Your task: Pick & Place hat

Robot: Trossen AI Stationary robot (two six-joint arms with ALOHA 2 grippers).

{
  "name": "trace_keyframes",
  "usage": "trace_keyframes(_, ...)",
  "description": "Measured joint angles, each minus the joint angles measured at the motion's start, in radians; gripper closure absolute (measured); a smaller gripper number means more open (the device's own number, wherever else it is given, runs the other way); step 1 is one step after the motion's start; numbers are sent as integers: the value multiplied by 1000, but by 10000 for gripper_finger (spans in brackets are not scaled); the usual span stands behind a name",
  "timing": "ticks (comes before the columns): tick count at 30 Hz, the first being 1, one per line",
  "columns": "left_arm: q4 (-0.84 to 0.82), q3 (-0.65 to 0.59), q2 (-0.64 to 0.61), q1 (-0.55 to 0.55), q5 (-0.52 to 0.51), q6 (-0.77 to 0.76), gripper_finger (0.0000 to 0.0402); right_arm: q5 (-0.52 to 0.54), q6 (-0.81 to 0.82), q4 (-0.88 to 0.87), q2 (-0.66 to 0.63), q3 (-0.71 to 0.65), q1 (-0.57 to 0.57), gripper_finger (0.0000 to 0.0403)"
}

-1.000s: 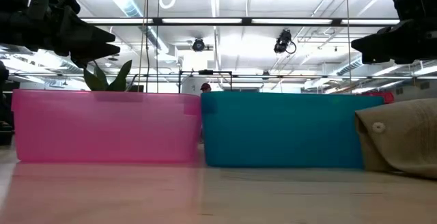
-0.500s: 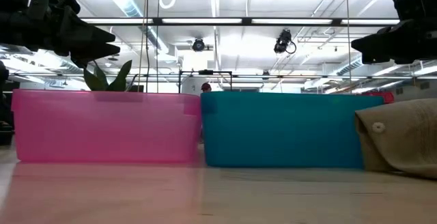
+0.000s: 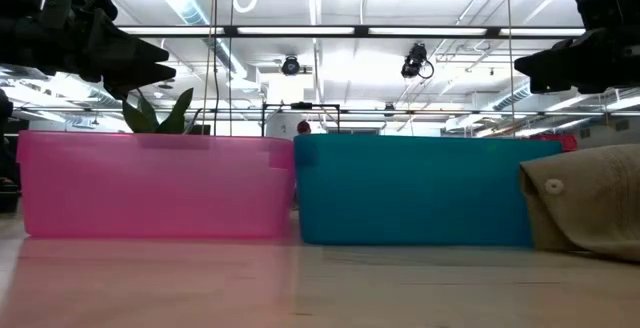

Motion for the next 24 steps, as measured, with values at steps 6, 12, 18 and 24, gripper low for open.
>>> trace_keyframes(6, 0, 0, 0, 0, 0, 0, 177, 17, -8, 4, 0, 0, 0, 394)
trace_keyframes(12, 0, 0, 0, 0, 0, 0, 177, 18, -10, 71, 0, 0, 0, 394)
trace_keyframes(18, 0, 0, 0, 0, 0, 0, 177, 93, -61, 119, 0, 0, 0, 394)
trace_keyframes(24, 0, 0, 0, 0, 0, 0, 177, 368, -203, 268, 0, 0, 0, 394)
